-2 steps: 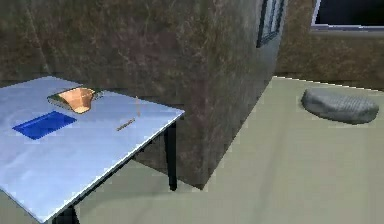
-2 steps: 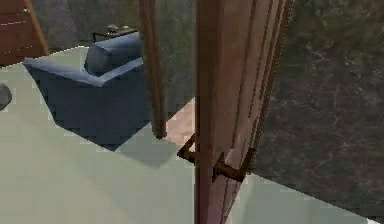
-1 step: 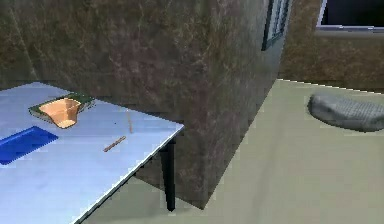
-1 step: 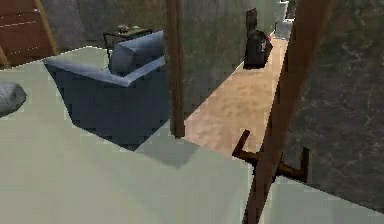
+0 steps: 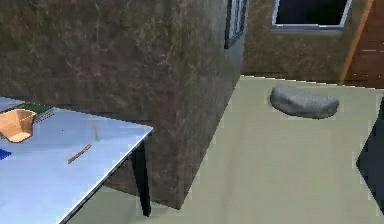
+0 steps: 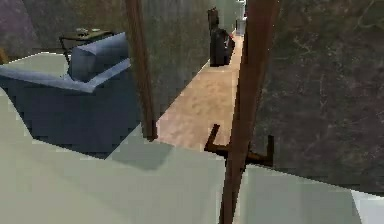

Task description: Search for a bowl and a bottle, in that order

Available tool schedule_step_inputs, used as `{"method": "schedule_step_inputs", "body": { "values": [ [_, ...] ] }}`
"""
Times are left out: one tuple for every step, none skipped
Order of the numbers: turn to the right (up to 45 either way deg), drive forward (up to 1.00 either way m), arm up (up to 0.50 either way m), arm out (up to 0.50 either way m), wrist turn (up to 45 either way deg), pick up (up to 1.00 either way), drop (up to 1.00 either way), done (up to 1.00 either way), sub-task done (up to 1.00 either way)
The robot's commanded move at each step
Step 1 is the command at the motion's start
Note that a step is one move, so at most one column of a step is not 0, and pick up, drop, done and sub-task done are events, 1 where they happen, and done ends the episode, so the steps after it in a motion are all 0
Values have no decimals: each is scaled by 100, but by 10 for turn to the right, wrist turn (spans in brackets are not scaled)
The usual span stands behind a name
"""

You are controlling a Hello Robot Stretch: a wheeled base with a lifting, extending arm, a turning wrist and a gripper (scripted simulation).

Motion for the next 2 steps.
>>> {"method": "schedule_step_inputs", "body": {
  "values": [
    [0, 60, 0, 0, 0, 0, 0, 0, 0],
    [-450, 0, 0, 0, 0, 0, 0, 0, 0]
  ]
}}
